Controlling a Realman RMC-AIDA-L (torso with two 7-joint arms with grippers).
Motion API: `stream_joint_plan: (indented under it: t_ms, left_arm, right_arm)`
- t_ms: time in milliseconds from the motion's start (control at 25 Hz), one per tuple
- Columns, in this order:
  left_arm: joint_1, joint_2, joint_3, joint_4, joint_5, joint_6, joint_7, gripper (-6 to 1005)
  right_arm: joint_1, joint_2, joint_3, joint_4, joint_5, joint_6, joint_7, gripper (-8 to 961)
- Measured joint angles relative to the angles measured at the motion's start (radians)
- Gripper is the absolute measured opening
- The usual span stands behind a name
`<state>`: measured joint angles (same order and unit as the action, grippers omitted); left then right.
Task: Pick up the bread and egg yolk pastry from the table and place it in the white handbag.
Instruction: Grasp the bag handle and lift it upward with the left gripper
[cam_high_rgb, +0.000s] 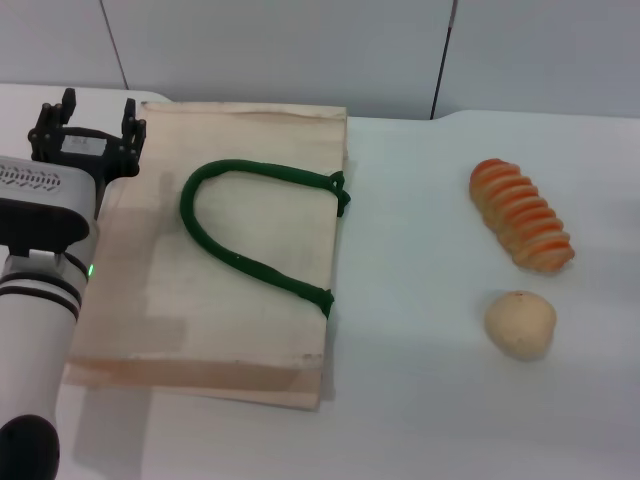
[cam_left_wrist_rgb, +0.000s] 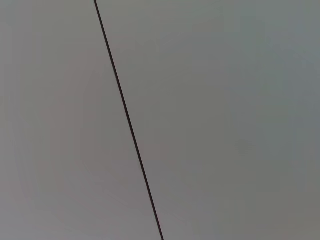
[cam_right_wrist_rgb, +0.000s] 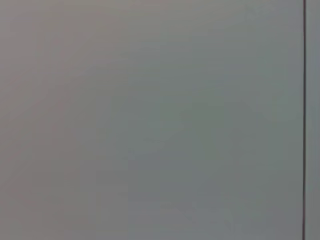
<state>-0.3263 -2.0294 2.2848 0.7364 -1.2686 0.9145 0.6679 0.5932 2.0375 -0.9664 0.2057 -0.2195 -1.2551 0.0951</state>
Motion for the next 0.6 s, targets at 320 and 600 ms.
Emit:
stream_joint_plan:
  t_ms: [320,600]
  left_arm:
    - [0.033,0.023,-0.04,0.141,-0.001,-0.148,0.064,651]
    - [0.139,0.033,-0.208,0.427,-0.049,-0.488,0.345,649]
  right_arm:
    - [-0.003,-0.001,0.0,0.001,0.0,0.006,0.0,836]
    - [0.001,-0.001,0.0,0.001,0.0,0.009,0.0,834]
